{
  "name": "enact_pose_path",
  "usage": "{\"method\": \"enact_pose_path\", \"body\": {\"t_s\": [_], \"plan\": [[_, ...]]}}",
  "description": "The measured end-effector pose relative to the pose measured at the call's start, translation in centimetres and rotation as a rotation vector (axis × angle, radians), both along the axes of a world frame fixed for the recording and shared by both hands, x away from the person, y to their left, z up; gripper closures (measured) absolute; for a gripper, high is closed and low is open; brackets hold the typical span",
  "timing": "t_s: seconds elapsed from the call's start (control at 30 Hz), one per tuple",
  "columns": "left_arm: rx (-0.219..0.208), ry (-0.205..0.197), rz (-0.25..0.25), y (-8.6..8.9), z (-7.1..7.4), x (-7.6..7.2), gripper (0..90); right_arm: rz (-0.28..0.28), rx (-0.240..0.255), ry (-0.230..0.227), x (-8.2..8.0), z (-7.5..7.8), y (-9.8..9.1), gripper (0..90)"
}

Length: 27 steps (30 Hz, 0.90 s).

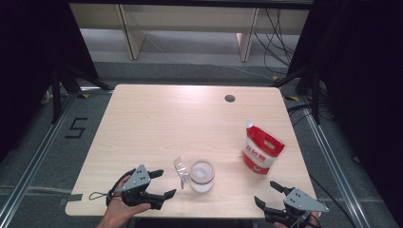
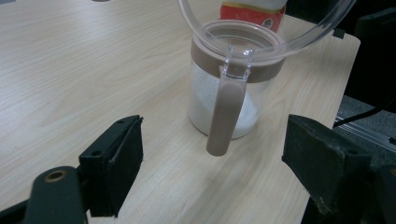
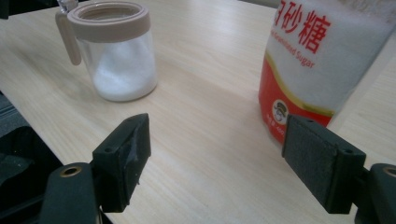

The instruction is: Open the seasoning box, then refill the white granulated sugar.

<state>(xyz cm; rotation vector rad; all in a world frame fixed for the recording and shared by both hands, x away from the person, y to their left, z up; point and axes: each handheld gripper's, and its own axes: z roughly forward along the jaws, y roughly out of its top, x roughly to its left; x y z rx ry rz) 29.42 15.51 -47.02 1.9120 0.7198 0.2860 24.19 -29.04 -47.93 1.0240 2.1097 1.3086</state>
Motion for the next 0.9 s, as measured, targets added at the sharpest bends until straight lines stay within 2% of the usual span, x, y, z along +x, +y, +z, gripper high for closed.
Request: {"method": "enact_pose_path", "body": {"t_s": [0.03,0.07,0.1,0.17,0.2,0.23,0.27,0.37,0.47,0.53,0.57,0.6,0.63,0.7,0.73,0.77,0.8,0.83,0.9], "plan": [[-0.01,0.002,-0.001,0.0,0.1,0.0,19.7,0.01,-0.013,-0.025,0.1,-0.1,0.0,24.4],[-0.014,0.006,-0.003,-0.1,0.1,0.0,19.7,0.007,-0.011,-0.005,0.0,-0.1,0.1,24.2],[-0.012,0.004,0.002,-0.1,0.3,-0.1,19.8,0.01,-0.026,-0.016,0.0,-0.1,0.1,24.0],[-0.023,0.001,-0.002,-0.3,0.3,-0.1,19.8,0.006,-0.015,0.004,-0.2,-0.1,0.2,24.0],[-0.019,0.004,-0.001,-0.4,0.4,-0.1,19.9,0.018,-0.016,-0.007,-0.1,-0.2,0.2,23.9],[-0.013,0.002,-0.004,-0.4,0.5,-0.1,20.0,0.002,-0.011,0.014,-0.2,-0.2,0.3,23.9],[-0.019,0.003,-0.002,-0.5,0.6,-0.1,20.0,0.013,-0.021,-0.007,0.0,-0.2,0.2,23.8],[-0.015,0.003,0.004,-0.5,0.8,0.1,20.1,0.026,-0.025,-0.014,0.0,-0.3,0.0,23.8],[-0.029,0.016,0.008,-0.7,1.1,0.1,21.1,-0.001,-0.014,0.02,-0.3,-0.3,-0.1,23.9],[-0.018,0.015,0.01,-0.8,1.3,0.1,22.6,-0.023,-0.013,0.029,-0.5,-0.3,-0.2,24.1],[-0.025,0.008,0.003,-0.9,1.4,0.1,24.3,-0.009,-0.034,0.017,-0.4,-0.2,-0.3,24.1],[-0.017,0.006,0.008,-0.9,1.6,0.0,25.7,-0.027,-0.021,0.04,-0.7,-0.2,-0.2,24.1],[-0.027,0.004,0.0,-0.9,1.7,0.1,27.3,-0.021,-0.025,0.024,-0.6,-0.4,-0.3,24.1],[-0.033,-0.002,0.002,-0.9,2.0,0.0,32.8,-0.001,-0.028,0.029,-0.5,-0.5,-0.3,24.1],[-0.025,-0.03,-0.016,-0.8,2.1,0.2,35.1,-0.002,-0.033,0.029,-0.6,-0.5,-0.3,24.1],[-0.021,-0.027,-0.009,-0.8,2.3,0.1,37.3,-0.007,-0.033,0.039,-0.7,-0.4,-0.3,24.1],[-0.048,-0.014,-0.002,-0.9,2.4,0.0,40.3,0.0,-0.033,0.035,-0.7,-0.5,-0.3,24.1],[-0.035,-0.023,0.004,-0.9,2.5,-0.1,43.3,0.004,-0.043,0.009,-0.6,-0.5,-0.3,24.1],[-0.033,-0.035,0.006,-0.8,2.7,-0.1,50.7,0.004,-0.059,-0.007,-0.6,-0.5,-0.4,24.1]]}}
